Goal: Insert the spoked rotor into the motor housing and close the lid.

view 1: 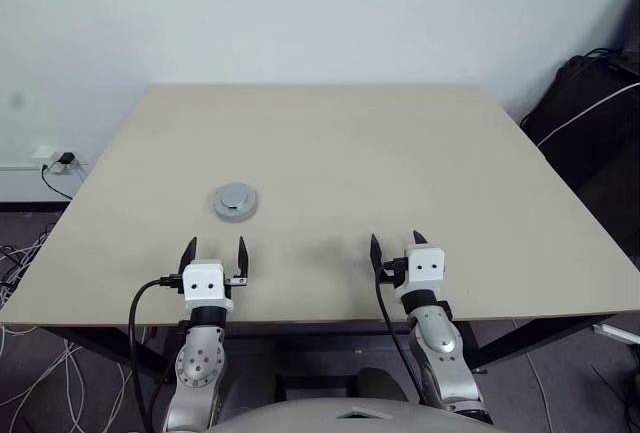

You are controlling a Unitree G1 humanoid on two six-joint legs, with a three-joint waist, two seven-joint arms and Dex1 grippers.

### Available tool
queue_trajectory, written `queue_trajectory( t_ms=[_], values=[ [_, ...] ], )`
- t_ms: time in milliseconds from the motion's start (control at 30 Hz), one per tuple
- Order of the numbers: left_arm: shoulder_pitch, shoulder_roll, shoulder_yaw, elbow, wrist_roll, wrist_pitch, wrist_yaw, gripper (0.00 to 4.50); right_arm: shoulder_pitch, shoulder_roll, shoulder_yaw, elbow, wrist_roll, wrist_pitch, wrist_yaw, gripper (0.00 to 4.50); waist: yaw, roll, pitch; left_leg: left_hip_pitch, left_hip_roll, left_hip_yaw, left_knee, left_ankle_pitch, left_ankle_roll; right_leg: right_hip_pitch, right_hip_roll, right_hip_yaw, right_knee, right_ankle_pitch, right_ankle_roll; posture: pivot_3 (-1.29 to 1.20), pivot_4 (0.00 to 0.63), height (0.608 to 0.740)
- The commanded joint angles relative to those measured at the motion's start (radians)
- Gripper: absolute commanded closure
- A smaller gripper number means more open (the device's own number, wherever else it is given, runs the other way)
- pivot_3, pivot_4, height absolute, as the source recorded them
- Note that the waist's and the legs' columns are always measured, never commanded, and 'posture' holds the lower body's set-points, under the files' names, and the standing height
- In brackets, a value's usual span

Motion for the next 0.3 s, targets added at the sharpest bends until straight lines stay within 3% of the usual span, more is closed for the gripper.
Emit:
queue_trajectory(
  t_ms=[33, 300],
  values=[
    [-0.02, -0.004, 0.001, -0.012, -0.007, -0.002, -0.006, 0.04, -0.022, 0.0, -0.016, -0.004, 0.007, -0.028, 0.004, 0.0, 0.0, 0.0, 0.0, 0.0, 0.0, 0.0, 0.0, 0.0, 0.0, 0.0, 0.0, 0.0, 0.0, 0.0, 0.0, 0.0, 0.0, 0.74],
    [-0.031, -0.012, 0.0, 0.001, -0.005, 0.001, -0.009, 0.04, -0.025, 0.005, -0.015, -0.031, -0.004, -0.005, -0.005, 0.0, 0.0, 0.0, 0.0, 0.0, 0.0, 0.0, 0.001, 0.0, 0.0, 0.0, 0.001, 0.0, 0.001, 0.0, 0.0, 0.0, 0.0, 0.74]
  ],
)
